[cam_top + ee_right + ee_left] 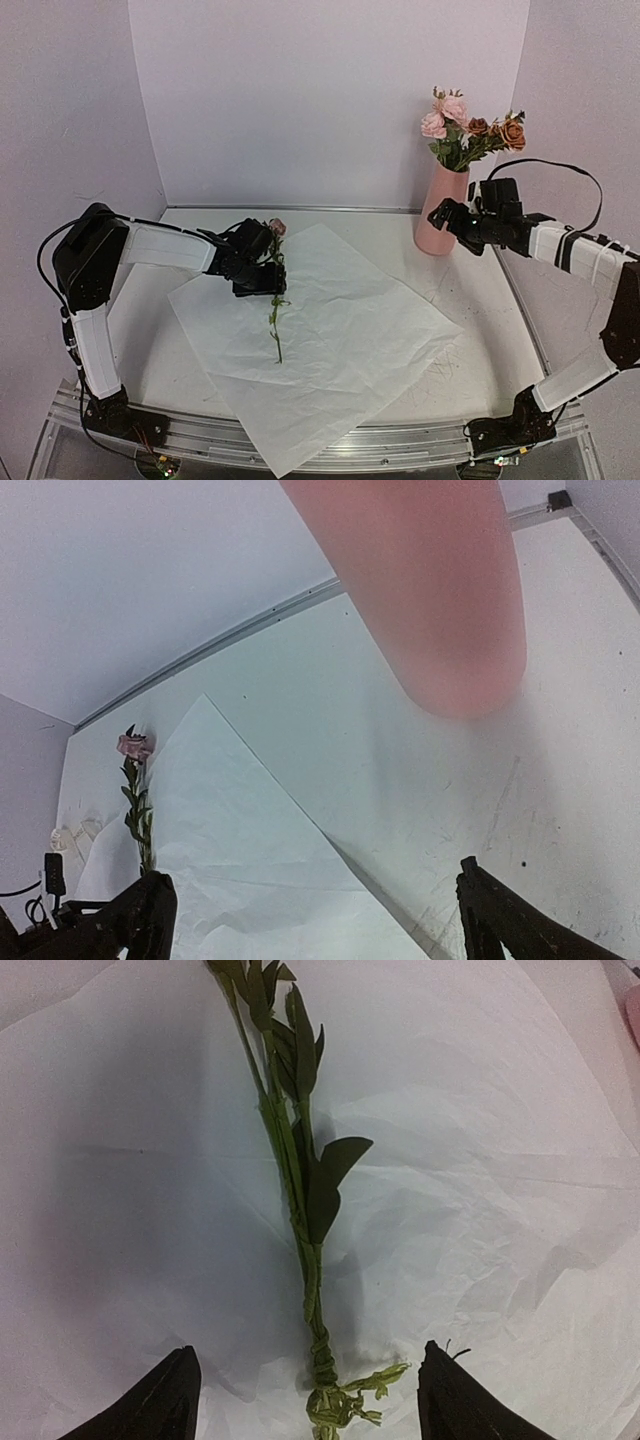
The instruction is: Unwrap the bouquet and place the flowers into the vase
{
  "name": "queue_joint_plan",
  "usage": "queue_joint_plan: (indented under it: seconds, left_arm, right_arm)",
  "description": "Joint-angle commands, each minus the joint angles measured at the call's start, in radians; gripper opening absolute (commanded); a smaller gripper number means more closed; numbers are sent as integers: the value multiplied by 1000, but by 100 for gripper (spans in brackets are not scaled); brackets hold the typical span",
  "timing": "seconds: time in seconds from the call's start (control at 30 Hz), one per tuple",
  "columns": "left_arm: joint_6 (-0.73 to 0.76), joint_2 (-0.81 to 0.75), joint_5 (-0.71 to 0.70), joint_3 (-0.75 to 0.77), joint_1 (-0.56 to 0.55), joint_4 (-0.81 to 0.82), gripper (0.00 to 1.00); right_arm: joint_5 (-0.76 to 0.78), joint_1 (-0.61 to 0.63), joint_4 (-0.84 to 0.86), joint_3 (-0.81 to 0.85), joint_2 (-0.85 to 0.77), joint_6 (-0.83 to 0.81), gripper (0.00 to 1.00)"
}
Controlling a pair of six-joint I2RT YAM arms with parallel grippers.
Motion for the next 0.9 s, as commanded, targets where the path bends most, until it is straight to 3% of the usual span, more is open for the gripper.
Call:
queue_joint_plan:
  seconds: [0.0,0.2,0.33,0.53,0.87]
  left_arm:
    - [9,-18,10,3,1,0,76]
    - [15,-12,21,8,0,-10,73]
    - [14,9,34,19,-2,-16,61]
    - [3,60,23,61,-8,-44,55]
    - [4,139,-15,128,-36,-115,43]
  right_arm:
    - [-91,-2,35,-56,21,59,98]
    - [-98,29,151,-239,-80,76,95]
    - [-3,117,161,-296,-140,57,94]
    - [110,313,183,-295,-114,49,93]
    - [141,476,262,-248,-21,45,92]
